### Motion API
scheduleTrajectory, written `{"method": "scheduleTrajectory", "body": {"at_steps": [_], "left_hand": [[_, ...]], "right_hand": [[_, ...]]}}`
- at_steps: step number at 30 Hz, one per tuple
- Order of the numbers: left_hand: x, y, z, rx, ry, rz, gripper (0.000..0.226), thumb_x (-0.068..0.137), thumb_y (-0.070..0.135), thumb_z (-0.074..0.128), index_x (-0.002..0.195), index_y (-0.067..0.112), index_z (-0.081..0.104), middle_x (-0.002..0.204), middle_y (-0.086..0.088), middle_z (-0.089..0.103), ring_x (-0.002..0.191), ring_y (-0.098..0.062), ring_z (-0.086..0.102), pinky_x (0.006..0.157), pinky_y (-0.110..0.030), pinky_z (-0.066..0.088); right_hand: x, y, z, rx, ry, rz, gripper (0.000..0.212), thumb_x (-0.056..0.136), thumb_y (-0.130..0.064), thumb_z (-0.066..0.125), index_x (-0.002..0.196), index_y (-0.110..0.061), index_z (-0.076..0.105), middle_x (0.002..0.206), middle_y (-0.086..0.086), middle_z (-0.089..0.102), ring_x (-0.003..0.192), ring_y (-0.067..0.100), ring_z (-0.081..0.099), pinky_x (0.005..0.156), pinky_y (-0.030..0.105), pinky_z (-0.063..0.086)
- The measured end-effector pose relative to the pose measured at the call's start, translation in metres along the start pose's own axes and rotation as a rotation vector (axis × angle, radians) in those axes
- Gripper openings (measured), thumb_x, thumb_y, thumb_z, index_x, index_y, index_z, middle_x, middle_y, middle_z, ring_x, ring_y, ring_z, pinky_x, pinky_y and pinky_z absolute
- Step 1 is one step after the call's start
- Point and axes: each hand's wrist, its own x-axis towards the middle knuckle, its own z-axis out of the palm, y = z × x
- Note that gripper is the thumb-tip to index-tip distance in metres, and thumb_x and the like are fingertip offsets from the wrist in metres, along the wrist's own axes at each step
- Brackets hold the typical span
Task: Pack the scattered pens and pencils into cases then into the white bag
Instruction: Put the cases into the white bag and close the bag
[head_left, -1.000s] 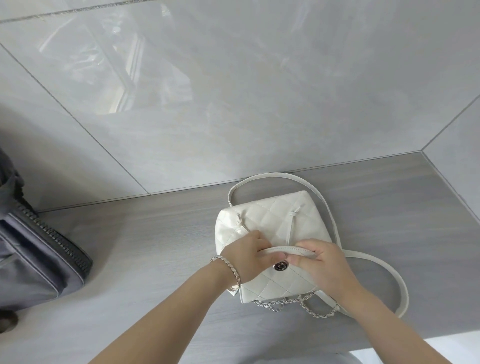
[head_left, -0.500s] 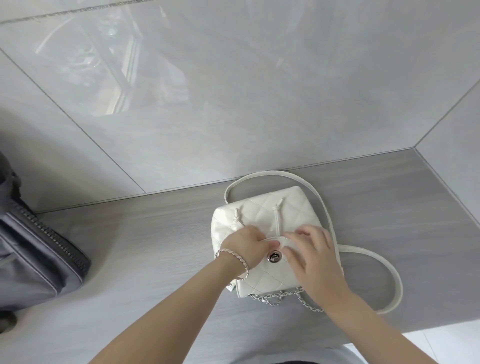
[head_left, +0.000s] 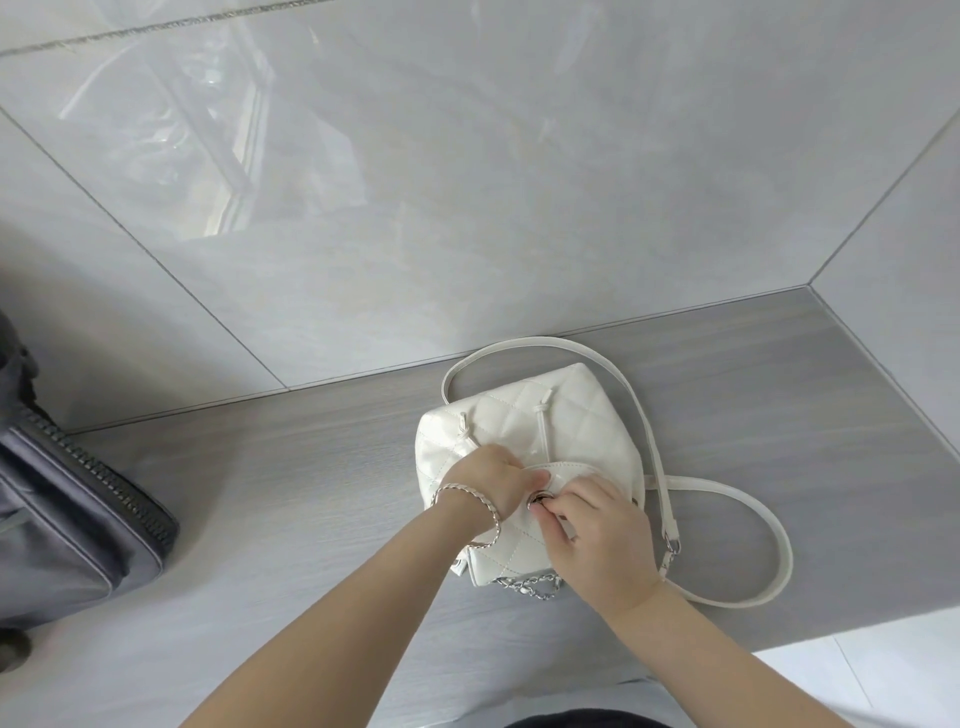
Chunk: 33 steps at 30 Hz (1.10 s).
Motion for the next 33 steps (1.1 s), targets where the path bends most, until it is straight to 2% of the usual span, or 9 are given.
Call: {"method": "scheduleTrajectory", "body": {"at_steps": [8,11,15,21,23,25,27,30,33], "left_hand": [[-0.009,-0.001,0.005,0.023,0.051,0.017,0.037,0.083,0.038,0.058,0.056,0.019,0.04,0.069,-0.004,0.048,0.068,-0.022,0.043,0.053,-0.028,0.029],[-0.011,0.0,0.004,0.018,0.06,0.029,0.038,0.083,0.038,0.057,0.056,0.02,0.039,0.072,-0.005,0.05,0.069,-0.022,0.044,0.055,-0.029,0.03],[-0.01,-0.001,0.004,0.029,0.064,0.041,0.037,0.083,0.039,0.057,0.055,0.019,0.042,0.064,0.0,0.048,0.068,-0.021,0.046,0.055,-0.028,0.032],[-0.017,-0.023,0.015,-0.174,0.238,0.279,0.016,0.075,0.033,0.071,0.077,0.026,0.057,0.082,0.011,0.047,0.075,-0.005,0.049,0.08,-0.029,0.046],[-0.021,-0.046,0.024,-0.211,0.456,0.348,0.055,0.062,0.044,0.078,0.107,0.03,0.049,0.109,0.011,0.039,0.102,0.0,0.041,0.099,-0.024,0.039],[-0.021,-0.067,0.031,-0.231,0.615,0.242,0.109,0.04,0.066,0.072,0.133,0.026,0.031,0.131,0.0,0.028,0.123,-0.008,0.026,0.108,-0.027,0.024],[-0.021,-0.077,0.03,-0.46,0.463,-0.019,0.135,0.029,0.062,0.077,0.142,0.017,0.02,0.144,-0.006,0.025,0.133,-0.014,0.026,0.111,-0.034,0.027],[-0.013,-0.082,0.027,-0.793,0.142,-0.1,0.114,0.033,0.049,0.091,0.129,0.013,0.041,0.127,-0.008,0.058,0.109,-0.018,0.061,0.09,-0.038,0.053],[-0.003,-0.084,0.022,-0.857,0.108,-0.107,0.107,0.027,0.049,0.092,0.119,0.009,0.054,0.11,-0.012,0.069,0.097,-0.025,0.068,0.078,-0.041,0.058]], "right_hand": [[0.023,-0.035,-0.021,-0.113,-0.529,0.521,0.042,0.083,-0.027,0.052,0.046,-0.014,0.035,0.051,0.003,0.042,0.058,0.024,0.035,0.05,0.03,0.03],[0.028,-0.03,-0.019,0.091,-0.547,0.69,0.049,0.079,-0.023,0.057,0.039,-0.015,0.029,0.043,0.0,0.032,0.045,0.019,0.031,0.045,0.028,0.028],[0.029,-0.024,-0.024,0.644,-0.479,1.023,0.033,0.079,-0.007,0.065,0.047,-0.013,0.057,0.044,0.002,0.055,0.035,0.009,0.054,0.044,0.024,0.048],[0.028,-0.005,-0.039,0.543,-0.339,0.889,0.014,0.082,-0.016,0.067,0.067,-0.018,0.067,0.062,0.0,0.066,0.054,0.011,0.061,0.056,0.022,0.049],[0.026,0.013,-0.048,0.395,-0.171,0.824,0.01,0.08,-0.021,0.07,0.087,-0.019,0.064,0.092,-0.003,0.065,0.083,0.013,0.06,0.077,0.025,0.047],[0.022,0.028,-0.048,0.353,-0.317,0.852,0.058,0.072,-0.034,0.076,0.121,-0.022,0.048,0.12,-0.008,0.045,0.112,0.01,0.045,0.098,0.031,0.04],[0.023,0.036,-0.043,0.525,-0.5,0.994,0.08,0.069,-0.04,0.077,0.134,-0.025,0.033,0.129,-0.006,0.042,0.113,0.008,0.048,0.092,0.026,0.046],[0.026,0.035,-0.031,0.722,-0.514,1.122,0.063,0.08,-0.023,0.069,0.132,-0.019,0.033,0.11,-0.007,0.055,0.085,0.0,0.053,0.058,0.014,0.047],[0.023,0.04,-0.024,0.827,-0.434,1.185,0.059,0.079,-0.019,0.07,0.129,-0.02,0.037,0.1,-0.013,0.056,0.086,0.0,0.056,0.06,0.016,0.046]]}}
